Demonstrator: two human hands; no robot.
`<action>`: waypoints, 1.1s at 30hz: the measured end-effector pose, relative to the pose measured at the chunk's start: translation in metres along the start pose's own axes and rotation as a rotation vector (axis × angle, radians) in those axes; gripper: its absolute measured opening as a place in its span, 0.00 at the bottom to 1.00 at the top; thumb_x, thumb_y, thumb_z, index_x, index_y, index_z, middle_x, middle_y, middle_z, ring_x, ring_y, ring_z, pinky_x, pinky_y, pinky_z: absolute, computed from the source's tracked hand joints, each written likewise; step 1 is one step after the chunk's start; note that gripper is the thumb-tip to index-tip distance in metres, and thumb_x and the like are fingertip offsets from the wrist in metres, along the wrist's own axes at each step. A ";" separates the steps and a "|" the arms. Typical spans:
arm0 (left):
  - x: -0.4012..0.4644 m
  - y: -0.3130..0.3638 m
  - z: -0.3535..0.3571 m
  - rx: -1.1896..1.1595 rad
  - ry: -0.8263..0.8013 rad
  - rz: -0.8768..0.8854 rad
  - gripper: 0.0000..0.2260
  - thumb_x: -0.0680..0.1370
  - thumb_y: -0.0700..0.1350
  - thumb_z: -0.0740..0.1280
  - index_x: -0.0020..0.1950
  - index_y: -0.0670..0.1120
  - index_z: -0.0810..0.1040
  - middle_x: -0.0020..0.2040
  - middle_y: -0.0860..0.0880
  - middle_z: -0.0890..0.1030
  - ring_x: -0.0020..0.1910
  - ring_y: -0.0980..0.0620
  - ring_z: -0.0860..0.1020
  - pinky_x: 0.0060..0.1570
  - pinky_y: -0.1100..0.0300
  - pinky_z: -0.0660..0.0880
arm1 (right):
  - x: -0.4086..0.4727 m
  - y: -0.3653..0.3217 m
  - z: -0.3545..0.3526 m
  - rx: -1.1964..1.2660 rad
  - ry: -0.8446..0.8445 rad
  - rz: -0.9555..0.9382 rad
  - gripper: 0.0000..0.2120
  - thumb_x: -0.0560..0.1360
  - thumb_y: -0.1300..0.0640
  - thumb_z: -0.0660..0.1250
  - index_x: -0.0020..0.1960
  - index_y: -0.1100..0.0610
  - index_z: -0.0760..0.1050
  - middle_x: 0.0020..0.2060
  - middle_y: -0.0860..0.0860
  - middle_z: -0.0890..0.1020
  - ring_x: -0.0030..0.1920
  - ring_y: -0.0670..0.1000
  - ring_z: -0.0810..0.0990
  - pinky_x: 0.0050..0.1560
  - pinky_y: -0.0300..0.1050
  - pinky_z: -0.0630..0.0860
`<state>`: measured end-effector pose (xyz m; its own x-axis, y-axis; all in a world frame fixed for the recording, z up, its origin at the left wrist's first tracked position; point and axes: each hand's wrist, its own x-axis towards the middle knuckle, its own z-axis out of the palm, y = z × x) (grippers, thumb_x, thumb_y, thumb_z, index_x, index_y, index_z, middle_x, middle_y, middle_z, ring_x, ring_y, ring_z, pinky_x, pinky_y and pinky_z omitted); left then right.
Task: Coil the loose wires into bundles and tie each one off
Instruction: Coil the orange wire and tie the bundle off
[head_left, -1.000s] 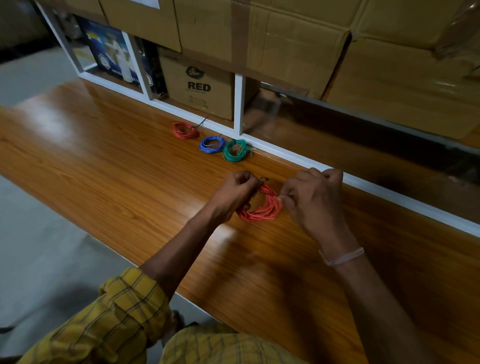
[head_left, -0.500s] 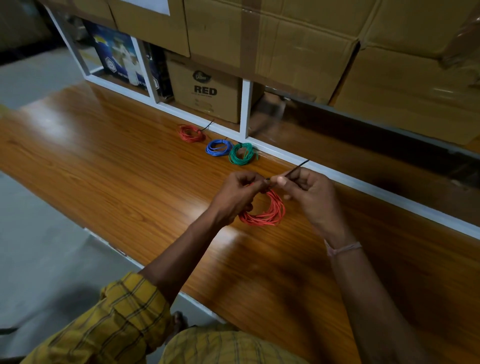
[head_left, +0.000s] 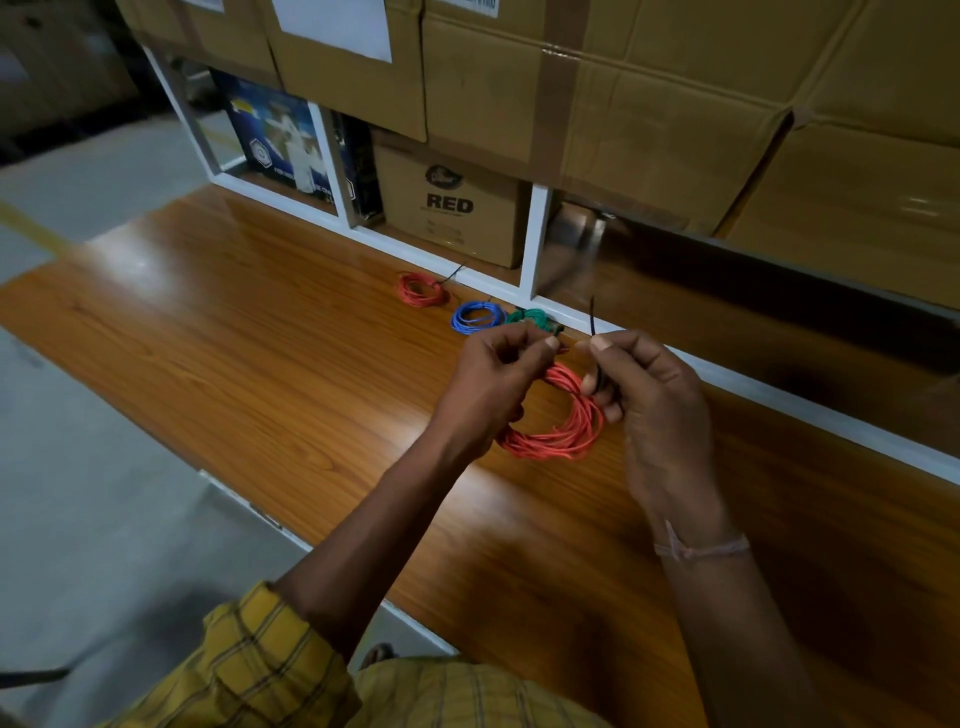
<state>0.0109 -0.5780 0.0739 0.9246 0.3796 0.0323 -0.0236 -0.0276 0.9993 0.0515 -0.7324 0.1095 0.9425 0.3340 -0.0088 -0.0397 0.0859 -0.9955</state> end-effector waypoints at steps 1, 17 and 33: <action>0.000 0.004 -0.002 0.009 0.006 0.013 0.08 0.85 0.45 0.68 0.55 0.41 0.84 0.38 0.49 0.77 0.27 0.60 0.70 0.25 0.60 0.66 | -0.001 -0.004 0.005 -0.006 0.009 -0.009 0.08 0.82 0.59 0.65 0.50 0.60 0.82 0.32 0.52 0.79 0.30 0.43 0.73 0.30 0.33 0.70; 0.009 0.019 -0.022 0.104 0.019 0.210 0.08 0.84 0.44 0.70 0.54 0.58 0.85 0.37 0.55 0.80 0.40 0.46 0.80 0.39 0.57 0.77 | 0.003 -0.022 0.040 -0.064 0.124 0.028 0.12 0.78 0.62 0.67 0.37 0.66 0.78 0.25 0.54 0.73 0.27 0.48 0.69 0.28 0.35 0.69; 0.013 0.021 -0.016 0.189 -0.029 0.246 0.08 0.84 0.46 0.70 0.55 0.61 0.82 0.38 0.56 0.80 0.45 0.47 0.84 0.52 0.39 0.82 | 0.006 -0.024 0.038 -0.047 0.148 0.080 0.12 0.78 0.60 0.67 0.37 0.61 0.78 0.25 0.53 0.73 0.26 0.46 0.70 0.28 0.34 0.70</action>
<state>0.0162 -0.5590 0.0956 0.9102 0.3140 0.2701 -0.1798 -0.2879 0.9406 0.0454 -0.6968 0.1370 0.9757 0.1957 -0.0983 -0.1041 0.0195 -0.9944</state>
